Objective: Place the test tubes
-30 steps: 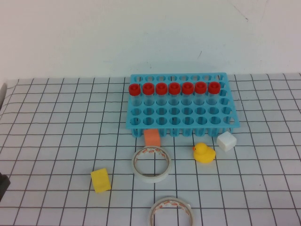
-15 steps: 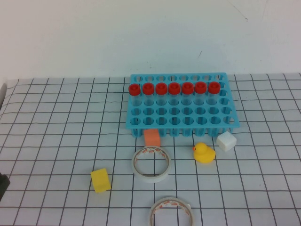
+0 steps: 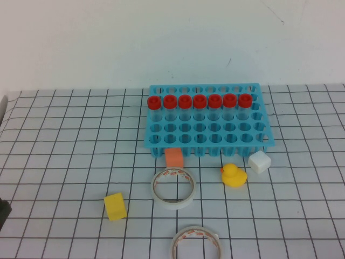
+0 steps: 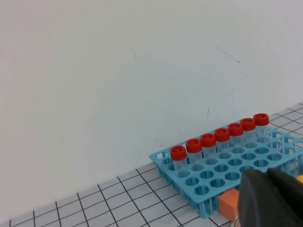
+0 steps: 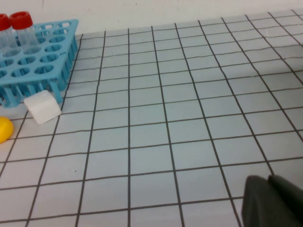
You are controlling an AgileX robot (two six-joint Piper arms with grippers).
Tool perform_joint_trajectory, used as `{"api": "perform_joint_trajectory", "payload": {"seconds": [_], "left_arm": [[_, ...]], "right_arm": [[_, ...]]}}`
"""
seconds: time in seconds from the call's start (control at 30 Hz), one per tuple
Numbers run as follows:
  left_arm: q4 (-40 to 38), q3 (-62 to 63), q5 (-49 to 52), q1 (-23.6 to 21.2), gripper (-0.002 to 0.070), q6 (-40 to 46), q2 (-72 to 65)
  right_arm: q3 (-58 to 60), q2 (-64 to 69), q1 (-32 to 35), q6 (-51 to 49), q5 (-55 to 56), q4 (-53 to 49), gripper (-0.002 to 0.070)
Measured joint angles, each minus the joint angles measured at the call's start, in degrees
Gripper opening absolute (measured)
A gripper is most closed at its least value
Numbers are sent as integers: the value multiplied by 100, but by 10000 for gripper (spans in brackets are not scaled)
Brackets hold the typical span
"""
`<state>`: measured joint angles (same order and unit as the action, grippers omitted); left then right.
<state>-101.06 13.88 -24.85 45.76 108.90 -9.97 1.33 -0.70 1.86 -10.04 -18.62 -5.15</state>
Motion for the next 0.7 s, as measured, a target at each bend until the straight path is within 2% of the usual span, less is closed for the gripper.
{"api": "perform_joint_trajectory", "payload": {"seconds": [0.47,0.53,0.57,0.6,0.7], "left_arm": [[0,-47,31,0,-1,-73,0],[261,-154,35,0,-1,-765,0],[696,-250,9,-13,-1,-1435,0],[1192,-350,-31,-46,-1,-2083,0],[3391,-790,-68,-361,-1,-4460,0]], "right_arm": [[0,0,0,0,0,8,-1],[0,0,0,0,0,8,-1],[0,0,0,0,0,8,-1],[0,0,0,0,0,8,-1],[0,0,0,0,0,8,-1]]}}
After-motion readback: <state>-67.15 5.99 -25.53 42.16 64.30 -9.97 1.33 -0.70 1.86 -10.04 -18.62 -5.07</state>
